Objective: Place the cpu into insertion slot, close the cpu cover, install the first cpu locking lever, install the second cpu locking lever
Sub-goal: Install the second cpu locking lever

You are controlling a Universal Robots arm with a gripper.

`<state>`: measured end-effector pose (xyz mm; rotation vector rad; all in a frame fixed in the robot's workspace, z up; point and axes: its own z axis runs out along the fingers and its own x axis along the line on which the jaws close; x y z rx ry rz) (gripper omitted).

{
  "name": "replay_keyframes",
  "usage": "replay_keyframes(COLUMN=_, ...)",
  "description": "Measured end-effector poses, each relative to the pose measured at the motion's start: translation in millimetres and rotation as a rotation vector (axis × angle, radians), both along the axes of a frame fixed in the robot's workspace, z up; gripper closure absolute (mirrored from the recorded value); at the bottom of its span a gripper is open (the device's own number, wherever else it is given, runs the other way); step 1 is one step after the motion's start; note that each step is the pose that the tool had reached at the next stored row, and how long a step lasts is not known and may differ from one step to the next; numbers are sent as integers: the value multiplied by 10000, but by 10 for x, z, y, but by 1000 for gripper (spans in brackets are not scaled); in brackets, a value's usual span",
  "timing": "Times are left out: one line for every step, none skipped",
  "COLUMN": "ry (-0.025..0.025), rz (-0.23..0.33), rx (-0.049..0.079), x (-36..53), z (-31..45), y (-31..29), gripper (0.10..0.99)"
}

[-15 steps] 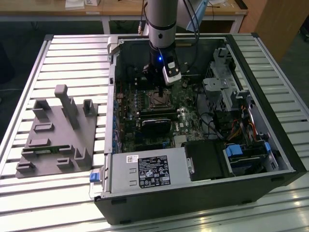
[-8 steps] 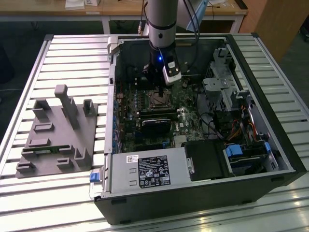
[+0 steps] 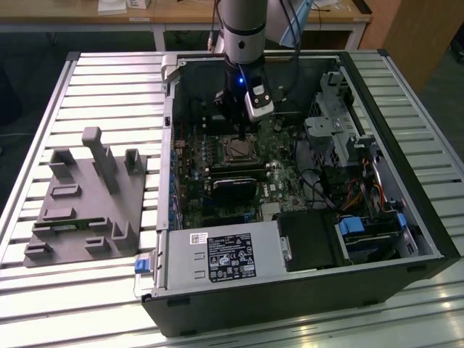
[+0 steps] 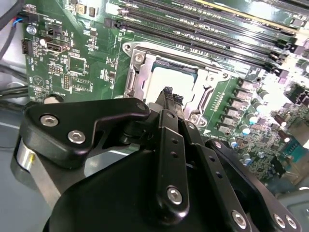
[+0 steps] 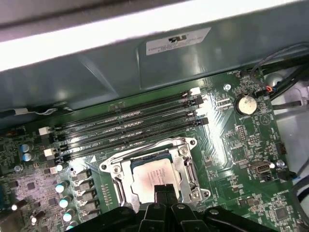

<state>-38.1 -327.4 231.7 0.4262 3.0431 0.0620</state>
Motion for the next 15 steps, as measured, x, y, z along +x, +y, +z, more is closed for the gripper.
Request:
replay_keyframes(ry=0, rz=0, rx=0, x=0, z=18, y=0, gripper=980)
replay_keyframes(ry=0, rz=0, rx=-1, x=0, z=36, y=0, gripper=980)
replay_keyframes(ry=0, rz=0, rx=0, x=0, z=56, y=0, gripper=980)
replay_keyframes(ry=-1, rz=-1, rx=1, x=0, z=72, y=0, gripper=980)
replay_keyframes(ry=-1, rz=-1, rx=0, x=0, z=88, y=0, gripper=980)
replay_keyframes(ry=0, rz=-1, rx=-1, x=0, z=104, y=0, gripper=980)
replay_keyframes(ry=0, rz=-1, rx=-1, x=0, z=118, y=0, gripper=980)
replay_keyframes(ry=-1, rz=-1, rx=-1, x=0, z=133, y=0, gripper=980)
replay_keyframes(ry=0, rz=-1, rx=0, x=0, z=148, y=0, gripper=980)
replay_keyframes(ry=-1, rz=-1, rx=0, x=-1, z=162, y=0, gripper=980)
replay_keyframes(ry=0, rz=-1, rx=0, x=0, z=175, y=0, gripper=980)
replay_keyframes(ry=0, rz=-1, rx=0, x=0, z=182, y=0, gripper=980)
replay_keyframes(ry=-1, rz=-1, rx=1, x=0, z=182, y=0, gripper=980)
replay_keyframes(ry=-2, rz=0, rx=2, x=0, z=182, y=0, gripper=980)
replay_keyframes(ry=-2, rz=-1, rx=3, x=0, z=182, y=0, gripper=980)
